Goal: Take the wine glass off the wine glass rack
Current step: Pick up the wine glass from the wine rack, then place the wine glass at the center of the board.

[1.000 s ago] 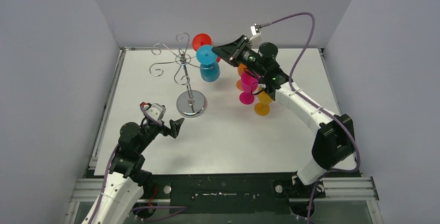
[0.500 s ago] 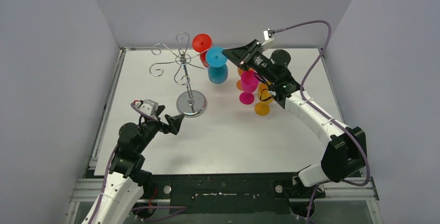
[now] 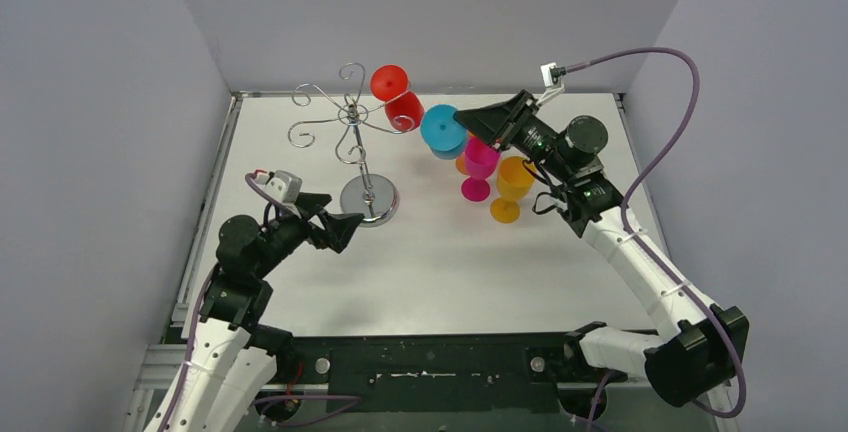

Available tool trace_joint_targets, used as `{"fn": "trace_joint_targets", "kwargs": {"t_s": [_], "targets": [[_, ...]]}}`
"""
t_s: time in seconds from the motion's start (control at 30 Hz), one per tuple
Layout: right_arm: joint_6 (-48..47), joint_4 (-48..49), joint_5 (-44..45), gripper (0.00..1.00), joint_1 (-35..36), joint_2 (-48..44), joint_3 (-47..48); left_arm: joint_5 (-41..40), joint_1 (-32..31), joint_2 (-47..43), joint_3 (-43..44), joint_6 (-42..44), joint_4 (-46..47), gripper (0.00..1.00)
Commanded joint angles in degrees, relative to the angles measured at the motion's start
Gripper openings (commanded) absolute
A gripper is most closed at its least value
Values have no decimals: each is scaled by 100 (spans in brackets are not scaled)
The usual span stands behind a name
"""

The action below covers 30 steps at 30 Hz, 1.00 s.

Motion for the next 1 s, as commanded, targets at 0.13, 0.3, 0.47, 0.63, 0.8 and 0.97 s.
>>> {"fn": "trace_joint_targets", "kwargs": {"t_s": [0.13, 0.3, 0.47, 0.63, 0.8, 0.97], "targets": [[-1577, -224, -1099, 0, 389, -692, -490, 1743, 21, 34, -124, -1892, 1500, 87], [-2950, -1198, -803, 0, 1366, -728, -432, 1917, -101, 99, -305, -3092, 2683, 83], [-3016, -919, -730, 0, 1602, -821, -841, 1827, -446, 289, -355, -3301, 2898, 77], [-2928, -673, -973, 0, 1656, -795, -1014, 1818, -1187, 552, -396, -3205, 3027, 71], [-2797, -327, -1279, 0, 1703, -826, -1218, 1429, -1948, 1050, -327, -2761, 2804, 61], [-2826, -326, -1380, 0, 1721, -874, -1317, 988, -2237, 1326, -340, -2717, 3132, 43]]}}
